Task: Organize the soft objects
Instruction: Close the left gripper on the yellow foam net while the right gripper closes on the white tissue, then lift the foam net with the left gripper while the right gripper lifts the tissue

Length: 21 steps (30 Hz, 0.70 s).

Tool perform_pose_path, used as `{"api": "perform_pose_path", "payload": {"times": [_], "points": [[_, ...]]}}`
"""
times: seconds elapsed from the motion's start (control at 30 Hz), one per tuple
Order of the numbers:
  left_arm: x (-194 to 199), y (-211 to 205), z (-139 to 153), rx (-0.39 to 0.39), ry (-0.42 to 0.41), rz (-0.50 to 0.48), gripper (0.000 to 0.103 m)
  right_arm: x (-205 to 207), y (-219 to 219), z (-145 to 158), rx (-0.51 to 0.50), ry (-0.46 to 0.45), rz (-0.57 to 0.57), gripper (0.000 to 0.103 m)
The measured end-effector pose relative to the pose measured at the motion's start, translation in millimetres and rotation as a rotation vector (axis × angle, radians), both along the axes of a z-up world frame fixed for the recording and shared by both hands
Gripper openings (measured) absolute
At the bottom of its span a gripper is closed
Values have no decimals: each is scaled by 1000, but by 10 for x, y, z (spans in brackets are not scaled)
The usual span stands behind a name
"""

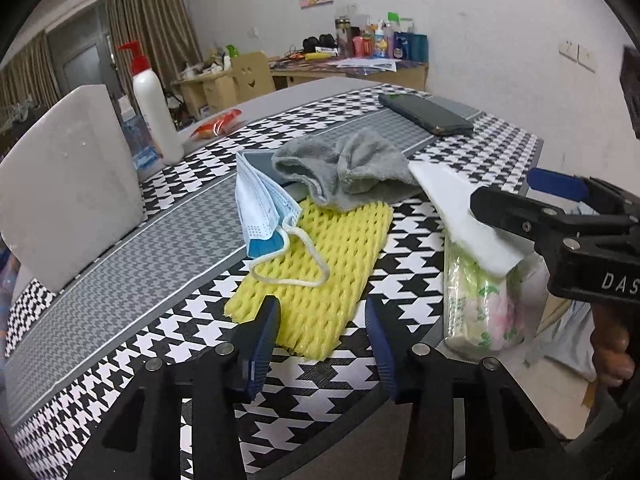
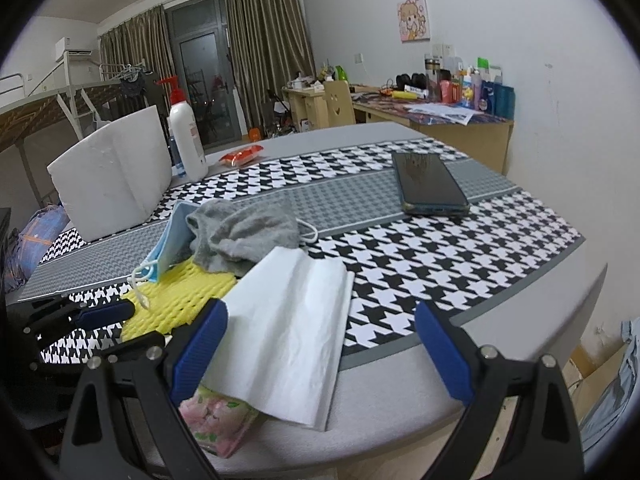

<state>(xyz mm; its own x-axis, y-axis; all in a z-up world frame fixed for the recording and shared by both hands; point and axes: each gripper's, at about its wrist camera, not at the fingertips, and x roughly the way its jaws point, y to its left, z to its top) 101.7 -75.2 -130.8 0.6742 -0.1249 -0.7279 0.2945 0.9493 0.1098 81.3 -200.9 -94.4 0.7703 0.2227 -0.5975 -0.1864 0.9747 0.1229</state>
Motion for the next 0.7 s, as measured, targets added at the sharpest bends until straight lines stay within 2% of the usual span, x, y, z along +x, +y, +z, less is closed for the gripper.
{"api": "perform_pose_path", "payload": {"times": [0.23,0.3,0.5,0.57,0.7], "points": [[25,60,17,4,-8,15,22,53,46,-76,-5,45,21,97],[27,87,30,-11,-9,11,19,51,53,-78,-2,48,27,96],[10,133,54,-52,-11,-4,14,86,50,-108,44,118,80,58],[-3,152,61,-71,-8,-9,14,66,60,-85,43,113,92,45],[-33,166,66,-83,-11,-20,11,34,90,-46,37,103,98,30]]}}
